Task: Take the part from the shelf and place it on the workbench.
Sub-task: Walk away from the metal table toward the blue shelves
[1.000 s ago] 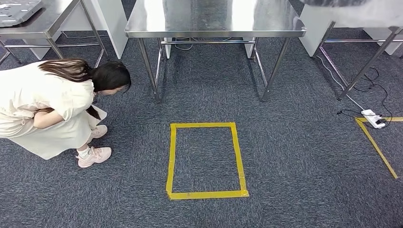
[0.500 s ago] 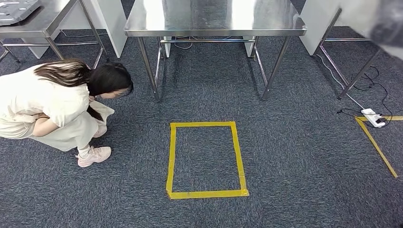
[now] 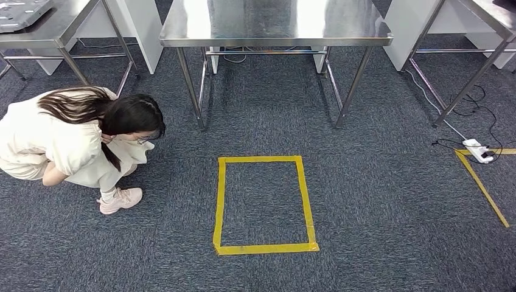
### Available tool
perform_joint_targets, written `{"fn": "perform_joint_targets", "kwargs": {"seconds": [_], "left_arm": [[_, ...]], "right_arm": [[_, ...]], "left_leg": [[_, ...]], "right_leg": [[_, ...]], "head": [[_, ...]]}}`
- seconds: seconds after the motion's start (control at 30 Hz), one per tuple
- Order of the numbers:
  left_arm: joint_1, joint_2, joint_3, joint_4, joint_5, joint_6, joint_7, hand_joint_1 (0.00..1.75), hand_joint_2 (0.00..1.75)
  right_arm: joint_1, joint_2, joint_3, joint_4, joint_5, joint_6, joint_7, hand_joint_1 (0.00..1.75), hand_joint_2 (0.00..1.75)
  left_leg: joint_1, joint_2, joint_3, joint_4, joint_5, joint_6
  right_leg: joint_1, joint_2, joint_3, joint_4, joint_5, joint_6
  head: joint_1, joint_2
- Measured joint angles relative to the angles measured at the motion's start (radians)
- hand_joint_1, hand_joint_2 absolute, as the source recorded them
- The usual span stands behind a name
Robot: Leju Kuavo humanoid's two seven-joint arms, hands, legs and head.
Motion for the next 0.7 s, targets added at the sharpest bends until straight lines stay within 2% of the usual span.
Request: {"fn": "perform_joint_targets", "kwargs": {"seconds": [0.13, 0.17, 0.23, 0.3, 0.37, 0.43, 0.47, 0.5, 0.53, 0.6, 0.63, 0.67, 0.7], "left_arm": [[0.0, 0.001, 0.001, 0.0, 0.002, -0.001, 0.006, 0.0, 0.0], [0.0, 0.001, 0.001, 0.0, 0.002, -0.002, 0.007, 0.0, 0.0], [0.0, 0.002, 0.002, 0.0, 0.003, -0.003, 0.01, 0.0, 0.0], [0.0, 0.0, 0.002, 0.0, 0.002, -0.003, 0.011, 0.0, 0.0], [-0.001, -0.002, 0.002, 0.0, 0.001, -0.004, 0.011, 0.0, 0.0], [-0.002, -0.002, 0.002, 0.0, 0.001, -0.005, 0.012, 0.0, 0.0], [-0.002, -0.002, 0.002, 0.0, 0.0, -0.006, 0.012, 0.0, 0.0], [-0.001, -0.002, 0.002, 0.0, 0.0, -0.006, 0.013, 0.0, 0.0], [-0.001, -0.002, 0.002, 0.0, 0.0, -0.006, 0.013, 0.0, 0.0], [-0.001, -0.002, 0.002, 0.0, 0.0, -0.006, 0.013, 0.0, 0.0], [-0.001, -0.001, 0.002, 0.0, 0.0, -0.006, 0.013, 0.0, 0.0], [-0.001, 0.0, 0.002, 0.0, 0.0, -0.006, 0.013, 0.0, 0.0], [-0.001, 0.001, 0.002, -0.001, 0.0, -0.006, 0.012, 0.0, 0.0]], "right_arm": [[0.0, 0.0, 0.005, 0.0, 0.001, 0.001, 0.001, 0.0, 0.0], [0.0, 0.001, 0.005, 0.0, 0.0, 0.001, 0.002, 0.0, 0.0], [0.0, 0.002, 0.005, 0.0, -0.003, 0.001, 0.005, 0.0, 0.0], [-0.001, 0.002, 0.005, 0.0, -0.006, 0.001, 0.007, 0.0, 0.0], [-0.001, 0.001, 0.005, 0.0, -0.007, 0.0, 0.007, 0.0, 0.0], [0.0, 0.002, 0.005, 0.0, -0.008, 0.0, 0.007, 0.0, 0.0], [0.001, 0.001, 0.005, 0.0, -0.009, 0.0, 0.007, 0.0, 0.0], [0.002, 0.001, 0.005, 0.0, -0.009, 0.0, 0.008, 0.0, 0.0], [0.003, 0.0, 0.005, 0.0, -0.01, 0.0, 0.008, 0.0, 0.0], [0.002, -0.001, 0.005, 0.0, -0.011, 0.0, 0.01, 0.0, 0.0], [0.001, 0.002, 0.005, 0.0, -0.011, 0.0, 0.01, 0.0, 0.0], [0.0, 0.002, 0.005, 0.0, -0.011, 0.0, 0.01, 0.0, 0.0], [0.0, 0.003, 0.005, 0.0, -0.011, 0.0, 0.01, 0.0, 0.0]], "left_leg": [[0.0, 0.0, 0.0, 0.0, 0.0, 0.0], [-0.001, 0.0, -0.001, 0.002, -0.001, 0.002], [-0.002, -0.002, -0.002, 0.001, 0.0, 0.011], [0.006, -0.001, 0.007, -0.024, 0.014, 0.022], [0.014, 0.002, 0.015, -0.051, 0.031, 0.028], [0.014, 0.002, 0.008, -0.055, 0.038, 0.027], [0.015, 0.002, 0.003, -0.054, 0.04, 0.024], [0.018, 0.002, -0.002, -0.051, 0.042, 0.019], [0.022, 0.002, -0.008, -0.046, 0.044, 0.014], [0.035, 0.001, -0.025, -0.026, 0.045, -0.004], [0.038, 0.0, -0.032, -0.014, 0.043, -0.015], [0.04, 0.0, -0.036, -0.004, 0.04, -0.027], [0.039, 0.0, -0.038, 0.001, 0.039, -0.037]], "right_leg": [[0.0, 0.0, 0.0, 0.0, 0.0, 0.0], [-0.004, 0.0, 0.001, -0.001, 0.001, 0.002], [-0.01, -0.001, 0.003, -0.008, 0.006, 0.009], [-0.007, -0.001, 0.003, -0.002, 0.0, 0.014], [-0.005, 0.0, -0.031, 0.067, -0.043, 0.008], [-0.014, 0.001, -0.095, 0.196, -0.103, 0.006], [-0.02, 0.001, -0.119, 0.246, -0.12, 0.012], [-0.027, 0.001, -0.127, 0.264, -0.122, 0.024], [-0.034, 0.001, -0.114, 0.241, -0.106, 0.039], [-0.048, -0.002, -0.049, 0.112, -0.05, 0.073], [-0.049, -0.004, -0.029, 0.061, -0.027, 0.083], [-0.048, -0.005, -0.02, 0.035, -0.012, 0.079], [-0.044, -0.006, -0.025, 0.036, -0.007, 0.067]], "head": [[0.0, 0.0], [0.0, 0.0], [-0.003, 0.0], [-0.005, 0.0], [0.0, 0.0], [0.009, 0.0], [0.012, 0.0], [0.013, 0.0], [0.013, 0.0], [0.014, 0.0], [0.019, 0.0], [0.023, 0.0], [0.024, 0.0]]}}
